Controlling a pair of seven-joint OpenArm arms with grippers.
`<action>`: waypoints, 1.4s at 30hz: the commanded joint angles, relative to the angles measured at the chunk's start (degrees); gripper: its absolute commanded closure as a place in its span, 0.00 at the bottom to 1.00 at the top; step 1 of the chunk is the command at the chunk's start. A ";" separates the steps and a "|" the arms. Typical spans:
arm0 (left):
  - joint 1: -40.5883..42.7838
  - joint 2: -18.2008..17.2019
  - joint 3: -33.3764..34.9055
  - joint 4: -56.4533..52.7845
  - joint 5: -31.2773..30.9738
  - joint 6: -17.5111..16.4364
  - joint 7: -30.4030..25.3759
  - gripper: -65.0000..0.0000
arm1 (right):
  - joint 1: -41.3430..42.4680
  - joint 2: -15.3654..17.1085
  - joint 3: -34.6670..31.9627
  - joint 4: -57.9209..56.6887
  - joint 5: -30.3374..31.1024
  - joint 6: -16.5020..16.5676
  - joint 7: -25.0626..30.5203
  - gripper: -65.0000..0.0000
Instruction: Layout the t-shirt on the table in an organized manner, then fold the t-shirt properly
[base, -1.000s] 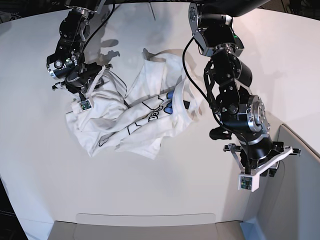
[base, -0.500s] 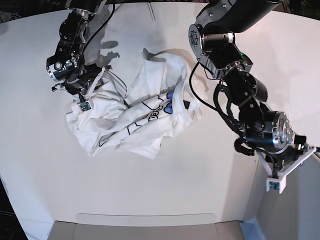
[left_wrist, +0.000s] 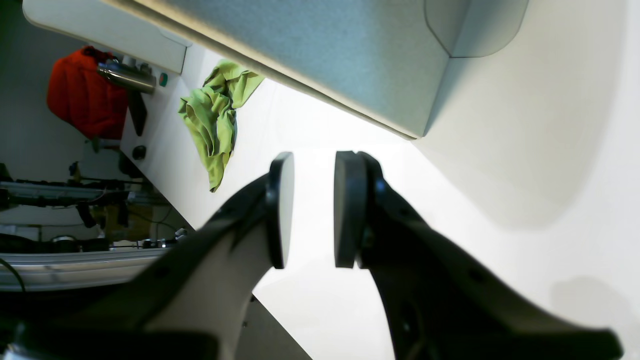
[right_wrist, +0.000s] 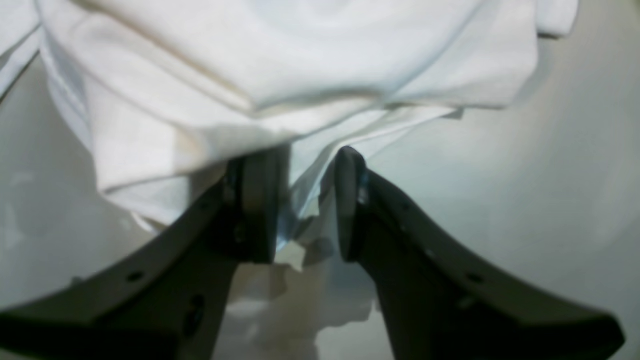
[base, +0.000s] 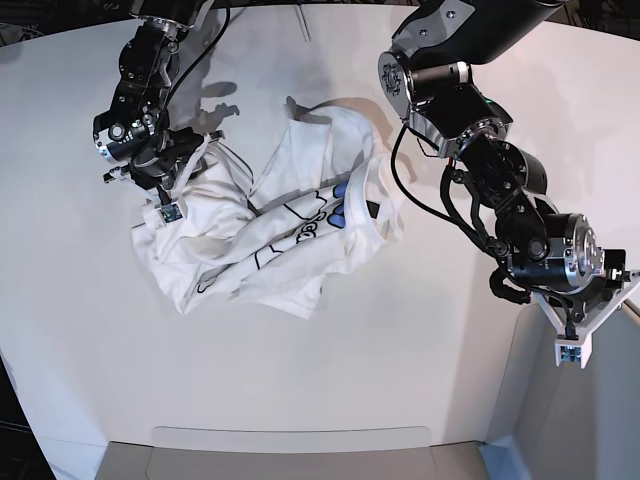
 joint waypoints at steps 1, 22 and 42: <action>-1.63 -0.12 0.47 0.63 0.46 0.14 -0.77 0.80 | 0.67 0.02 -0.03 0.77 0.03 0.21 0.11 0.70; 2.33 0.23 -0.24 0.55 0.38 0.14 -7.67 0.80 | 1.54 0.11 -4.43 1.13 0.03 0.21 0.02 0.70; 5.05 0.05 -0.24 0.63 0.38 0.14 -8.29 0.80 | 1.54 1.51 -14.98 5.70 -0.05 0.03 0.02 0.70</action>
